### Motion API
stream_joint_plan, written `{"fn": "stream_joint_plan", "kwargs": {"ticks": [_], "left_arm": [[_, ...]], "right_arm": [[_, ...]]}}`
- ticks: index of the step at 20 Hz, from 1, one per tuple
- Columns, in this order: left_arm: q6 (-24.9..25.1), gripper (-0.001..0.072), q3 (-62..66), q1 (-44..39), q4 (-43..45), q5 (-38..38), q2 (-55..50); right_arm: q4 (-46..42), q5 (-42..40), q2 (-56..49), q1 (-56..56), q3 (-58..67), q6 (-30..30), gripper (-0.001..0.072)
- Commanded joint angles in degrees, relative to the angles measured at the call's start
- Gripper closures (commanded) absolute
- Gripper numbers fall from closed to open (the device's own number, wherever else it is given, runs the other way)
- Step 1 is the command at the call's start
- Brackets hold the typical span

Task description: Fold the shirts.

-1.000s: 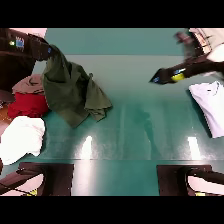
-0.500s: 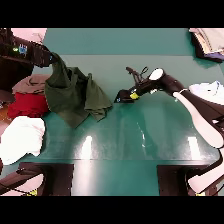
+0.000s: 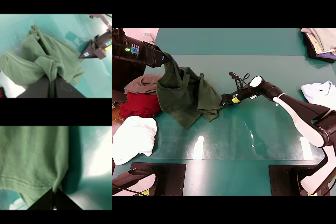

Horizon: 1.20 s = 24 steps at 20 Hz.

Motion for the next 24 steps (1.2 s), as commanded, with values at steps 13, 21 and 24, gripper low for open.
{"fn": "stream_joint_plan", "kwargs": {"ticks": [13, 21, 24], "left_arm": [[-4.24, 0.0674, 27.15, -0.02, -5.51, -2.93, 2.21], [-3.8, 0.0674, 25.97, -0.02, -6.03, -3.91, 8.17], [-3.8, 0.0674, 17.88, -0.02, -5.77, -5.27, 7.52]], "right_arm": [[-27.17, 13.75, 49.79, -34.1, 0.04, 2.89, 0.0697], [-27.04, 18.21, 63.54, -54.66, 0.02, 2.93, 0.0698], [-27.02, 28.13, 61.75, -57.0, -0.02, 2.97, 0.0698]]}}
